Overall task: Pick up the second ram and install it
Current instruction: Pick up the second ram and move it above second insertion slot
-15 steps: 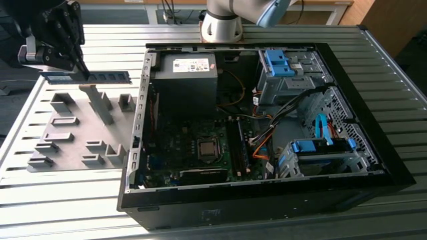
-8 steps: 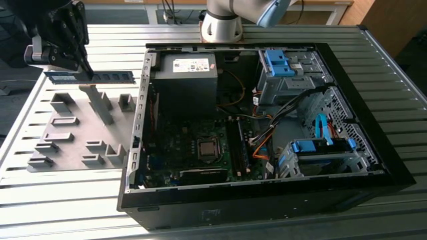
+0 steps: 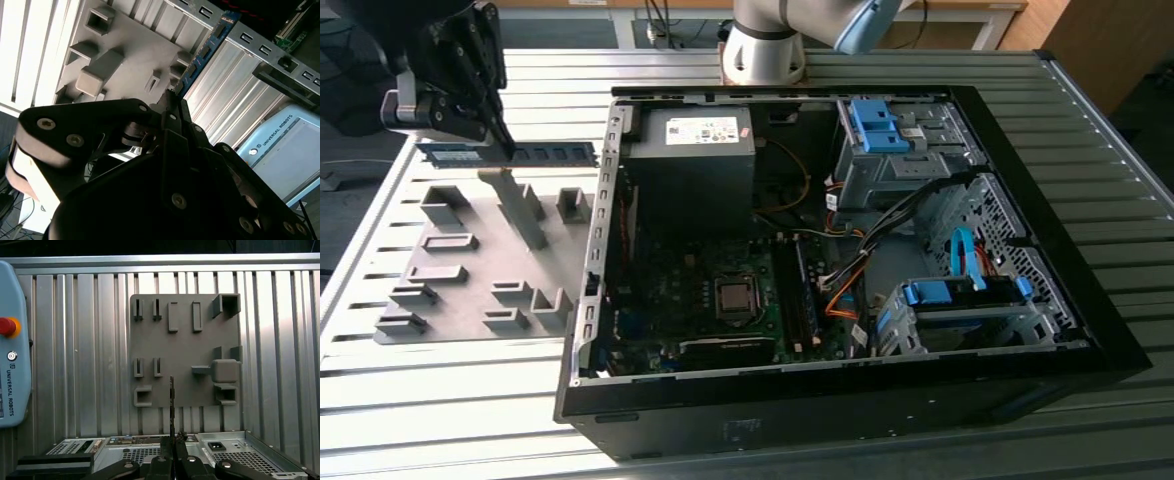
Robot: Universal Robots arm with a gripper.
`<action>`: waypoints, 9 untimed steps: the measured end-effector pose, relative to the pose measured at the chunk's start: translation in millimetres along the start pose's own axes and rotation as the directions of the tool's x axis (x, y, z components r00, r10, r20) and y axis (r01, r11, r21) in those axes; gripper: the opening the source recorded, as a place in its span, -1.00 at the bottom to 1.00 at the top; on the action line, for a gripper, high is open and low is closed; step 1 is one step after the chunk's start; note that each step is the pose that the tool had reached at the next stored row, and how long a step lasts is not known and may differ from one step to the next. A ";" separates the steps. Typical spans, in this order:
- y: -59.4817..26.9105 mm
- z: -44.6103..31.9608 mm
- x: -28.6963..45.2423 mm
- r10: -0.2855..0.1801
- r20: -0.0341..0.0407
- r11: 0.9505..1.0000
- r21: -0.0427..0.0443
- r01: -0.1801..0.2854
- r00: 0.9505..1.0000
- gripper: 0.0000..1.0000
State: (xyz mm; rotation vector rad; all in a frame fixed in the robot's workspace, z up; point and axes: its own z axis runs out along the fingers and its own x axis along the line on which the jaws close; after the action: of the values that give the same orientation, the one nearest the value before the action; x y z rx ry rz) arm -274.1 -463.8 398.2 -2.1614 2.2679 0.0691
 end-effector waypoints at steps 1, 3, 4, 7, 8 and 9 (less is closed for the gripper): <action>-0.7 0.0 0.0 0.000 0.000 1.000 0.000 0.000 1.000 -0.73; -2.3 -0.1 -0.1 0.000 0.000 1.000 0.000 0.000 1.000 -0.73; -3.1 -0.1 -0.2 0.000 0.000 1.000 0.000 0.000 1.000 -0.73; -5.8 -0.1 -0.3 0.000 0.000 1.000 0.000 0.000 1.000 -0.73; -6.6 -0.2 -0.3 0.000 0.000 1.000 0.000 0.000 1.000 -0.73; -7.5 -0.2 -0.4 0.000 0.000 1.000 0.000 0.000 1.000 -0.73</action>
State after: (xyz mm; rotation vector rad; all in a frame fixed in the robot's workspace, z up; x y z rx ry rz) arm -266.6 -463.8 398.1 -2.1613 2.2679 0.0691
